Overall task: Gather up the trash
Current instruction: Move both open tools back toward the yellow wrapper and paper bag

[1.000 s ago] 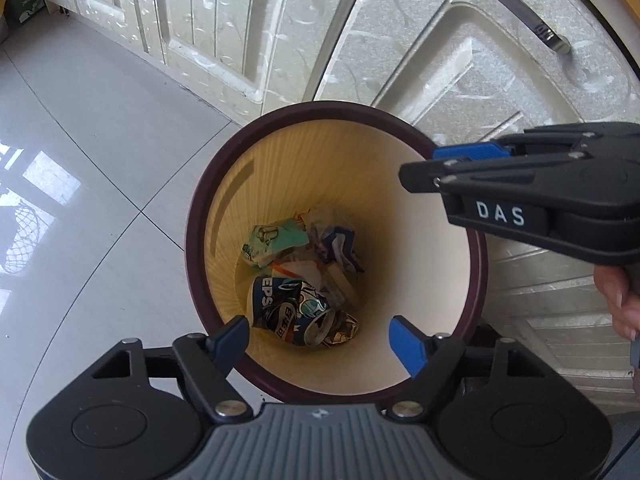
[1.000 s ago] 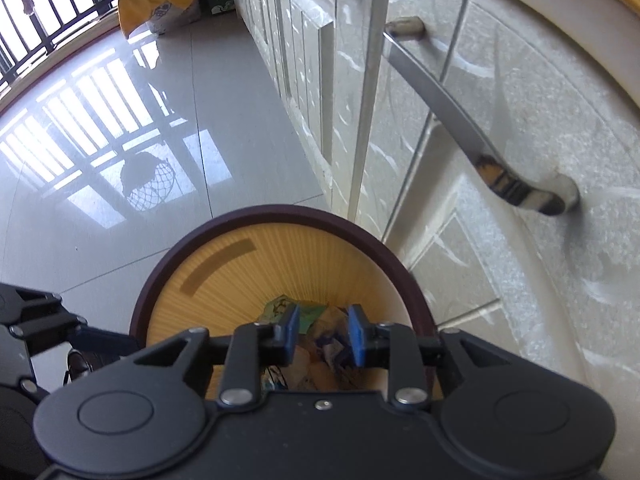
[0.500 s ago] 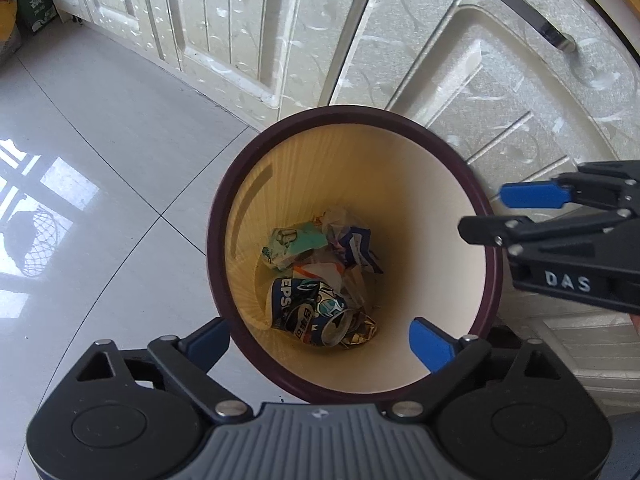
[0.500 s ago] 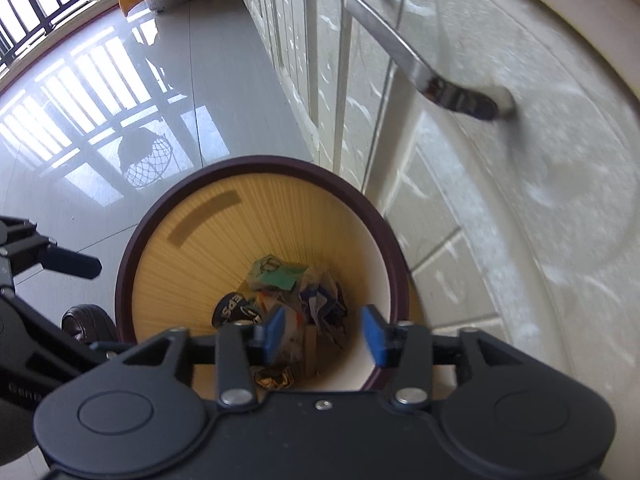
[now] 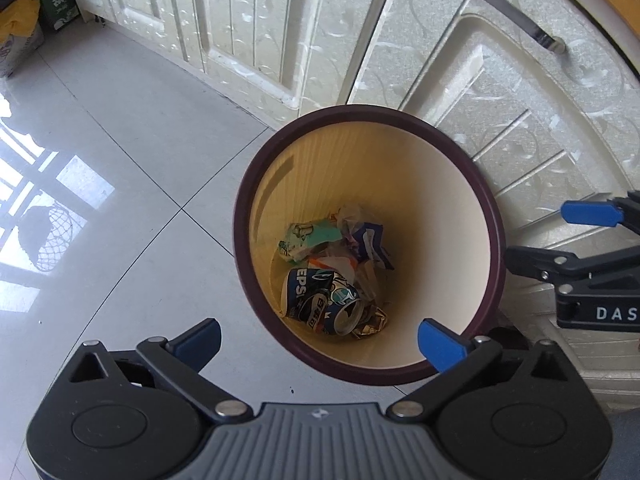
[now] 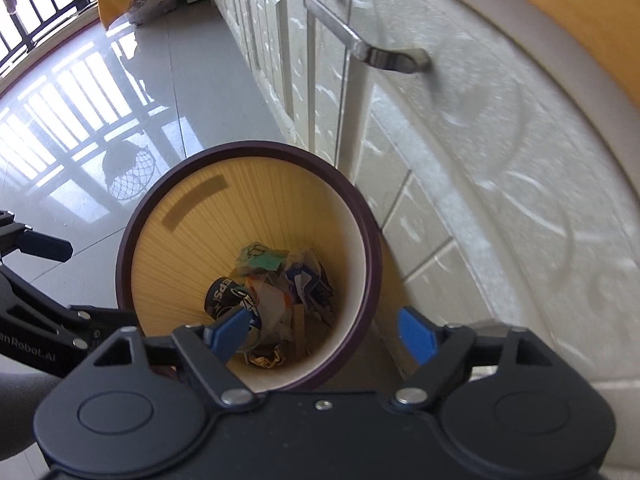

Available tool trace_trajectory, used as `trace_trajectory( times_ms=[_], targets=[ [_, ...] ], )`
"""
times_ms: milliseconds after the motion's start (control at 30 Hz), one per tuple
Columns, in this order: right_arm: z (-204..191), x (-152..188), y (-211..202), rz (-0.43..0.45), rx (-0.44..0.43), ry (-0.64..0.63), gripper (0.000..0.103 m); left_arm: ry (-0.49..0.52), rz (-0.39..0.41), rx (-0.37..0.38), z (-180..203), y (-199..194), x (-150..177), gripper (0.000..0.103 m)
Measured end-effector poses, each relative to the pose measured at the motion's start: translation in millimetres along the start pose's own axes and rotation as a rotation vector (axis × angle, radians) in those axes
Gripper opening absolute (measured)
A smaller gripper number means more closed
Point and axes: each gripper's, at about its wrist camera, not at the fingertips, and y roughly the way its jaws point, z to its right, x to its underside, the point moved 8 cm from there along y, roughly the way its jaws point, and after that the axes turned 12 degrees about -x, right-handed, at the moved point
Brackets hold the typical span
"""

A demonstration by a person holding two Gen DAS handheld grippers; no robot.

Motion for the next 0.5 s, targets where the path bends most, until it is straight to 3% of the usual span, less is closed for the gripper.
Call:
trace_trajectory(
  times_ms=[133, 500],
  targets=[
    [0, 5, -12, 0.023, 0.01, 0.015, 0.1, -0.03, 0.013, -0.004, -5, -8, 5, 0.103],
    [4, 18, -42, 0.089, 0.043, 0.06, 0.103, -0.082, 0.075, -0.047, -22, -36, 18, 0.103]
  ],
)
